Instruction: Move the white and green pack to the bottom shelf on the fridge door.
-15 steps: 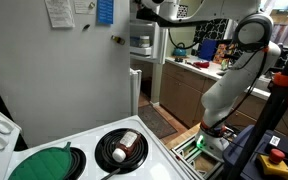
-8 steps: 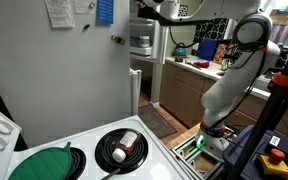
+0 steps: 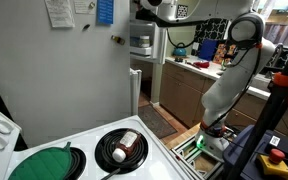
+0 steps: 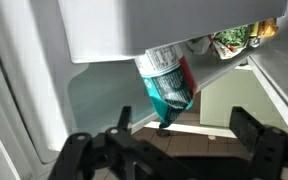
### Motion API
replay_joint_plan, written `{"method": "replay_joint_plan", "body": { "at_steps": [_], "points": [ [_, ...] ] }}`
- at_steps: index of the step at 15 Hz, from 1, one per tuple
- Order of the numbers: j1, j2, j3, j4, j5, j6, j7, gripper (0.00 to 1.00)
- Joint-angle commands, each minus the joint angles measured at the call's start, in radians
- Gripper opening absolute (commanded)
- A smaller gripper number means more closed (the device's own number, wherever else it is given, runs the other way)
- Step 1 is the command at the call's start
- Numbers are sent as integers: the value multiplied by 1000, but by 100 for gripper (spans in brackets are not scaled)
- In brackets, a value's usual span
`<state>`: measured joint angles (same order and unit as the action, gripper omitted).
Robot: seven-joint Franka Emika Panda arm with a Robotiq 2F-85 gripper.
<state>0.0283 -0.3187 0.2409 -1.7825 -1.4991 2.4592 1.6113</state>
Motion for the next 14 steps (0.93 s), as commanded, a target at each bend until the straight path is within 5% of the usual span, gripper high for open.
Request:
{"method": "replay_joint_plan", "body": {
  "at_steps": [1,14],
  "points": [
    [22,32,-26,42,-62,-14,43,100],
    [29,112,-58,101,-68,-18,47,100]
  ]
}}
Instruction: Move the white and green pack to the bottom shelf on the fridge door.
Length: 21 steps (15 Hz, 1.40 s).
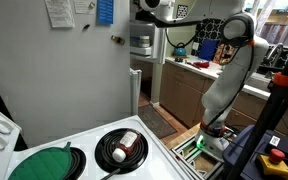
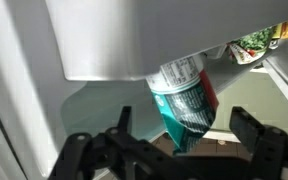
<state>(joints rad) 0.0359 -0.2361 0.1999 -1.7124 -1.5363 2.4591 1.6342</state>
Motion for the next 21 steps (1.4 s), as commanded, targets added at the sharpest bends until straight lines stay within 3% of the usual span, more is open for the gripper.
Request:
{"method": "replay_joint_plan", "body": {
  "at_steps": [1,7,9,11,14,17,21],
  "points": [
    [21,37,-18,38,-31,-17,21,100],
    [19,65,-32,61,-25,-15,15,99],
    [19,69,-37,63,-23,-15,13,88],
    [19,72,-41,67,-21,-14,12,60],
    [19,71,-46,69,-19,-12,13,36],
    [19,70,-49,70,-17,-8,13,16],
    [22,65,-49,80,-29,19,17,1]
  ]
}}
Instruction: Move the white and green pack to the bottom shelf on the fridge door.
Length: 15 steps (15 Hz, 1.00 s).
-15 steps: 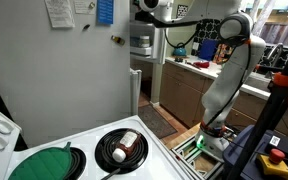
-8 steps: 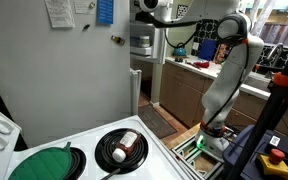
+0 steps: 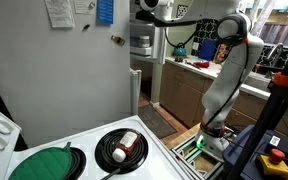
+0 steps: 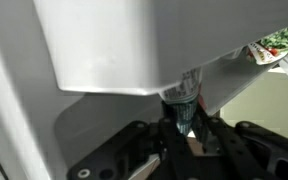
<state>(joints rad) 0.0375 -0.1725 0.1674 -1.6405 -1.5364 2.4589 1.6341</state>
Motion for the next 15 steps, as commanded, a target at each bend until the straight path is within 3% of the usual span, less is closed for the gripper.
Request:
{"method": "replay_joint_plan", "body": {
  "at_steps": [1,9,15],
  "points": [
    [22,-1,-16,13,-38,31,18,0],
    [10,-13,-4,38,-129,127,40,0],
    [10,-25,-1,55,-184,127,54,0]
  ]
}}
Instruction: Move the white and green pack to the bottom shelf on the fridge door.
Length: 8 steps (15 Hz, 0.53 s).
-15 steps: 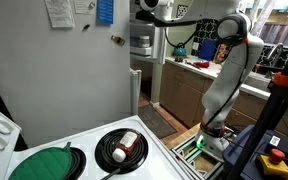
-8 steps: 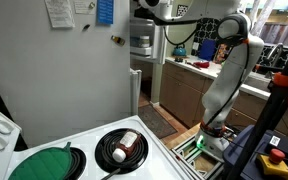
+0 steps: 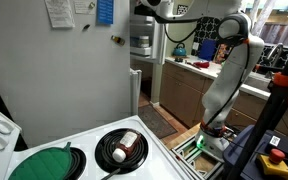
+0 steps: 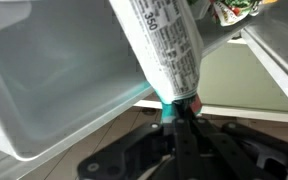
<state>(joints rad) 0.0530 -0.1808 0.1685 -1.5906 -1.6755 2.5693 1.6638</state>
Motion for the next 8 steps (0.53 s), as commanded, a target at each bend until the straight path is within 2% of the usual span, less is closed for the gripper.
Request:
{"method": "replay_joint_plan", "body": {
  "at_steps": [1,8],
  "points": [
    [-4,-21,-1,7,-49,15,21,0],
    [-3,-57,8,19,-128,9,39,0]
  ]
}}
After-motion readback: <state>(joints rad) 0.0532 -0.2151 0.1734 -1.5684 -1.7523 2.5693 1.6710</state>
